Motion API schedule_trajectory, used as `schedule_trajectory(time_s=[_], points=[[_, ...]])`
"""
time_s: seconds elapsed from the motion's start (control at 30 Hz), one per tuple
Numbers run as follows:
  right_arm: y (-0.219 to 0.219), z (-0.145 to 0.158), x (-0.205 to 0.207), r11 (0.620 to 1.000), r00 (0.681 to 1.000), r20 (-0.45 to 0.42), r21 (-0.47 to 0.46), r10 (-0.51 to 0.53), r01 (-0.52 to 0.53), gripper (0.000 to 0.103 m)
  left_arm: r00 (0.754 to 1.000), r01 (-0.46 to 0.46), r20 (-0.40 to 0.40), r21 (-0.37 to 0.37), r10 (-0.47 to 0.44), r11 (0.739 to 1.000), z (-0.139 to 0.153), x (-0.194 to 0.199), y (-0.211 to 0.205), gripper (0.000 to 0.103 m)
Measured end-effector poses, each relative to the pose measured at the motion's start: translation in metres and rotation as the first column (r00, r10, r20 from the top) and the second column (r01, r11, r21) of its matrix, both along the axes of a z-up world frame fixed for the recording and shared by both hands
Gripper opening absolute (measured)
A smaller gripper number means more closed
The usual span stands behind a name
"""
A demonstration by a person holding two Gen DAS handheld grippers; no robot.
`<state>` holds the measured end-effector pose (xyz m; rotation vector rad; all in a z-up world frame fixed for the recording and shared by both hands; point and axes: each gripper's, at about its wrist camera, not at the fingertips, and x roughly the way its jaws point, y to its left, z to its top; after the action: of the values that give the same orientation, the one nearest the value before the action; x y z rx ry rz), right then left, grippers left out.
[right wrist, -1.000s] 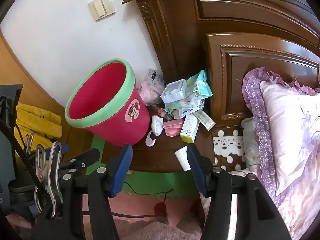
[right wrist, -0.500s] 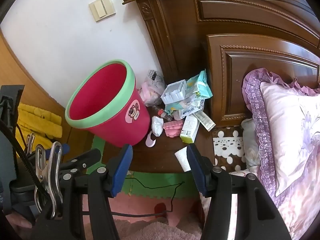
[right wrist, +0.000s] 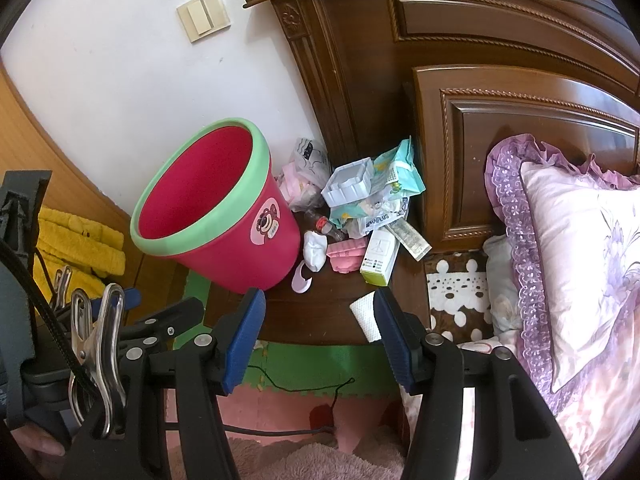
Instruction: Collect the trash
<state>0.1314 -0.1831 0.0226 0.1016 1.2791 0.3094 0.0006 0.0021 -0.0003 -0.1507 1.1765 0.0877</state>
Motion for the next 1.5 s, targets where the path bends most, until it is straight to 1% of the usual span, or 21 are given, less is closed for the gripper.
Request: schedule_trajectory(time_s=[1.5], points=[[-0.0026,-0.0009,0.0027,1.0,1.0,-0.007,0.002,-0.002,0.002,0.058,1.0,-0.001,-0.007,-0.003,0.001,1.0,-0.0005,0.0007,0.0004,0.09]])
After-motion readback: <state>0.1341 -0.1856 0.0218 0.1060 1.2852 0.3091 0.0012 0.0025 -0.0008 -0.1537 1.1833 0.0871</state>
